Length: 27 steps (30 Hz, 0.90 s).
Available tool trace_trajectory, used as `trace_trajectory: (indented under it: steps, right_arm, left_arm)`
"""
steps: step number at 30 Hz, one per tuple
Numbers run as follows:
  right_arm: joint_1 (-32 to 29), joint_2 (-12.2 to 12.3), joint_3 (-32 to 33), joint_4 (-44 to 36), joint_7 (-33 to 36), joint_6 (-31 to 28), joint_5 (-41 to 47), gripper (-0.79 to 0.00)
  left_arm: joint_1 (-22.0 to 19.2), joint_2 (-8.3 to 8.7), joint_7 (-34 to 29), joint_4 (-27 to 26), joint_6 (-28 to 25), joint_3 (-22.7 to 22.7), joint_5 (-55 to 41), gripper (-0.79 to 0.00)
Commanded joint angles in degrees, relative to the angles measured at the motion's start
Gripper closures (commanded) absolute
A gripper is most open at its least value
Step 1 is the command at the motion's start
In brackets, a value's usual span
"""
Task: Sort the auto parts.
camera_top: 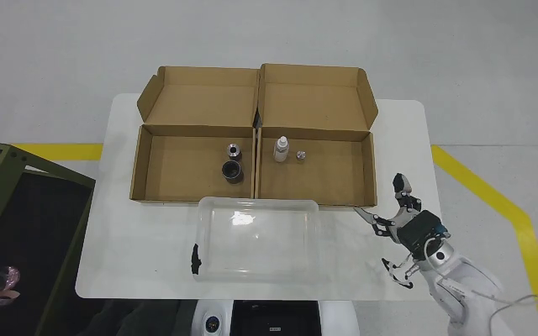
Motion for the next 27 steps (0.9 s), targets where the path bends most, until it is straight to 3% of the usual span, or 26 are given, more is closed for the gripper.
trace_trajectory:
  steps: [1, 27]
  right_arm:
    - [-0.34, 0.07, 0.28, 0.41, -0.41, 0.25, 0.05, -0.785]
    - [-1.18, 0.6, 2.09, 2.7, -1.71, 1.47, 1.26, -0.785]
  left_arm:
    - [0.0, 0.0, 0.0, 0.0, 0.0, 0.0, 0.0, -0.785]
    - [0.0, 0.0, 0.0, 0.0, 0.0, 0.0, 0.0, -0.785]
